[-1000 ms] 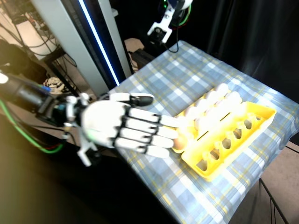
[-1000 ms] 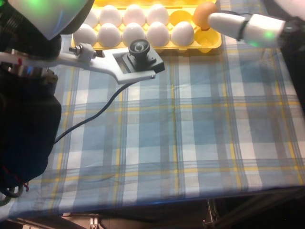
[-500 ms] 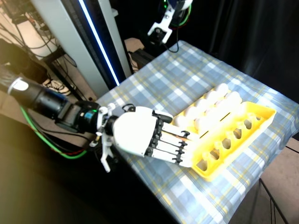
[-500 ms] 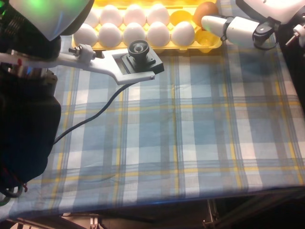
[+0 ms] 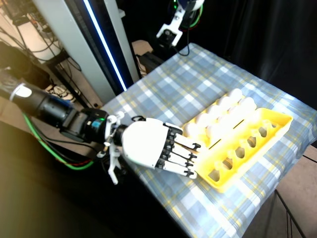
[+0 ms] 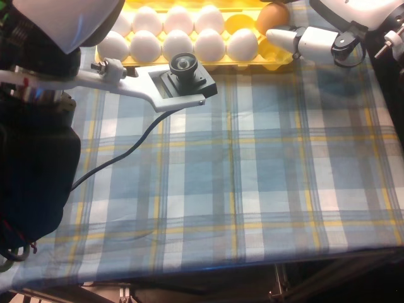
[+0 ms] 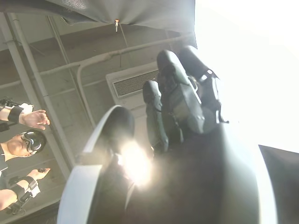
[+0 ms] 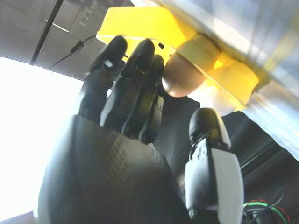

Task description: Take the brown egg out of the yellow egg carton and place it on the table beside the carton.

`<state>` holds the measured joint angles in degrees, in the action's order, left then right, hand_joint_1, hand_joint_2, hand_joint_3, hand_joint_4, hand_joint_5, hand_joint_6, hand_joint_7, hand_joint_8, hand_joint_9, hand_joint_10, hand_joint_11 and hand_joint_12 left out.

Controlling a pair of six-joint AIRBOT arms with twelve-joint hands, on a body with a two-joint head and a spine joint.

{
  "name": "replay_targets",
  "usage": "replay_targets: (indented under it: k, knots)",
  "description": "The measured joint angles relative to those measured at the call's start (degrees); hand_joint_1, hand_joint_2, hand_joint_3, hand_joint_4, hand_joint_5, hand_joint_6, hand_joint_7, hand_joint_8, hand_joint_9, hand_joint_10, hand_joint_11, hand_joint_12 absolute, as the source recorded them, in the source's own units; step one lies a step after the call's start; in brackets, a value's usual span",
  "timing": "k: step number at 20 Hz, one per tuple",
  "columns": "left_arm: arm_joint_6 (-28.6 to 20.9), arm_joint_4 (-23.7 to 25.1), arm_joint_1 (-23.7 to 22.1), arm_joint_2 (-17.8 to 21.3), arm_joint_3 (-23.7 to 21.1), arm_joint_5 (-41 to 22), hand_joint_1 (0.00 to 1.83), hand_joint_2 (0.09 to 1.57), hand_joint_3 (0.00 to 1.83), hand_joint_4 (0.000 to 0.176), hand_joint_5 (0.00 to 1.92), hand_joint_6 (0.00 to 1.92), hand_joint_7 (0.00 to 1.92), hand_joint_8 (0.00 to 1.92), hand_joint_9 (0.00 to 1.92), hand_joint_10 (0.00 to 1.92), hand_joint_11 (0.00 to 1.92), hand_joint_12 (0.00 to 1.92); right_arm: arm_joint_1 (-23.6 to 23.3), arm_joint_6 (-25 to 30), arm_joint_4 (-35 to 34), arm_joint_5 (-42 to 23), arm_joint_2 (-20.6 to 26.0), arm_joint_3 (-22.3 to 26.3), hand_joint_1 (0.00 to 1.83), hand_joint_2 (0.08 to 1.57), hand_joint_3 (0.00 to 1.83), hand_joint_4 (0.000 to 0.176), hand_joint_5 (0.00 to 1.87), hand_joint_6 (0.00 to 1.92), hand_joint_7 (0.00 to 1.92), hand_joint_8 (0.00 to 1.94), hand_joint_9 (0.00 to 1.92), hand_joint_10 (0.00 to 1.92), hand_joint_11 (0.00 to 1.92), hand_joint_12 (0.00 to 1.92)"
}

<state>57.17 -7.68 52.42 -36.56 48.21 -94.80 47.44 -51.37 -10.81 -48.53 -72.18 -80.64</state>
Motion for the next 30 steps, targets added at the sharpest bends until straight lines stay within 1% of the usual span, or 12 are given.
replay_targets:
  k: [6,7,8,10,11,12,15,18,20,21,22,30]
  knots:
    - [0.0,0.0,0.0,0.0,0.0,0.0,0.46,1.57,0.1,0.0,0.44,0.01,0.37,0.01,0.57,0.02,0.09,1.23,-0.2,0.1,0.0,-0.6,-0.6,-0.8,0.94,1.13,0.0,0.0,0.82,0.0,0.98,0.0,0.96,0.01,0.5,0.71]
    - [0.0,0.0,0.0,0.0,0.0,0.0,0.49,1.57,0.12,0.0,0.46,0.02,0.37,0.0,0.57,0.01,0.11,1.21,-0.2,0.1,0.0,-0.8,-0.6,-0.8,1.01,1.19,0.0,0.016,0.86,0.92,1.0,0.0,1.0,0.0,0.54,0.83]
    - [0.0,0.0,0.0,0.0,0.0,0.0,0.55,1.57,0.14,0.0,0.45,0.01,0.34,0.0,0.55,0.0,0.19,1.22,-0.2,0.2,-0.1,-1.2,-0.6,-0.8,1.0,1.18,0.0,0.082,0.85,1.13,1.02,0.0,1.01,0.0,0.51,0.86]
    - [0.0,0.0,0.0,0.0,0.0,0.0,0.56,1.57,0.18,0.0,0.44,0.01,0.29,0.0,0.55,0.01,0.09,1.21,-0.2,0.2,0.0,-1.4,-0.6,-0.8,1.0,1.18,0.0,0.093,0.85,1.17,1.05,0.0,1.05,0.01,0.55,1.0]
    - [-0.1,0.0,0.0,0.0,0.0,0.0,0.54,1.57,0.15,0.0,0.48,0.02,0.31,0.0,0.54,0.0,0.07,1.25,-0.2,0.1,0.0,-1.4,-0.6,-0.8,1.01,1.18,0.0,0.071,0.85,1.18,1.05,0.0,1.07,0.01,0.6,1.04]
    - [-0.1,0.0,0.0,0.0,0.0,0.0,0.54,1.57,0.15,0.0,0.48,0.02,0.31,0.0,0.54,0.0,0.07,1.25,-0.2,0.2,-0.1,-1.4,-0.6,-0.7,1.0,1.18,0.0,0.078,0.85,1.18,1.04,0.0,1.07,0.01,0.6,1.04]
    - [-0.1,0.0,0.0,0.0,0.0,0.0,0.55,1.57,0.15,0.0,0.51,0.02,0.4,0.01,0.59,0.01,0.06,1.23,-0.2,0.1,-0.3,-1.3,0.4,0.7,1.01,1.18,0.0,0.061,0.85,1.18,1.03,0.0,1.05,0.0,0.6,1.02]
    - [-0.1,0.0,0.0,0.0,0.0,0.0,0.52,1.57,0.17,0.0,0.53,0.02,0.38,0.0,0.53,0.0,0.04,1.2,-0.2,0.1,0.2,-1.8,2.3,2.8,1.05,1.17,0.0,0.0,0.86,1.16,1.04,0.0,1.06,0.0,0.66,0.98]
    - [-0.1,0.0,0.0,0.0,0.0,0.0,0.5,1.57,0.14,0.0,0.53,0.02,0.39,0.0,0.54,0.01,0.09,1.18,-0.2,0.1,0.5,-2.8,3.5,4.3,1.04,1.17,0.0,0.004,0.86,1.16,1.03,0.0,1.05,0.0,0.68,0.92]
    - [-0.2,-0.1,0.0,0.0,0.0,0.0,0.52,1.57,0.17,0.0,0.5,0.01,0.37,0.0,0.52,0.0,0.09,1.17,-0.2,0.1,0.7,-3.9,4.3,5.2,0.98,1.13,0.0,0.0,0.77,0.44,1.02,0.0,1.03,0.0,0.68,0.88]
    - [-0.2,-0.1,0.0,0.0,0.0,0.0,0.62,1.57,0.12,0.0,0.53,0.02,0.41,0.0,0.56,0.01,0.11,1.16,-0.2,0.1,1.3,-5.4,5.3,6.4,0.97,1.11,0.0,0.0,0.83,0.04,1.02,0.0,1.05,0.0,0.7,0.88]
    - [-0.2,-0.1,0.0,0.0,0.0,0.0,0.66,1.57,0.19,0.0,0.47,0.02,0.34,0.01,0.5,0.0,0.08,1.17,0.2,0.1,5.5,-15.0,11.8,14.9,0.95,1.1,0.0,0.0,0.83,0.0,1.05,0.0,1.08,0.0,0.68,0.89]
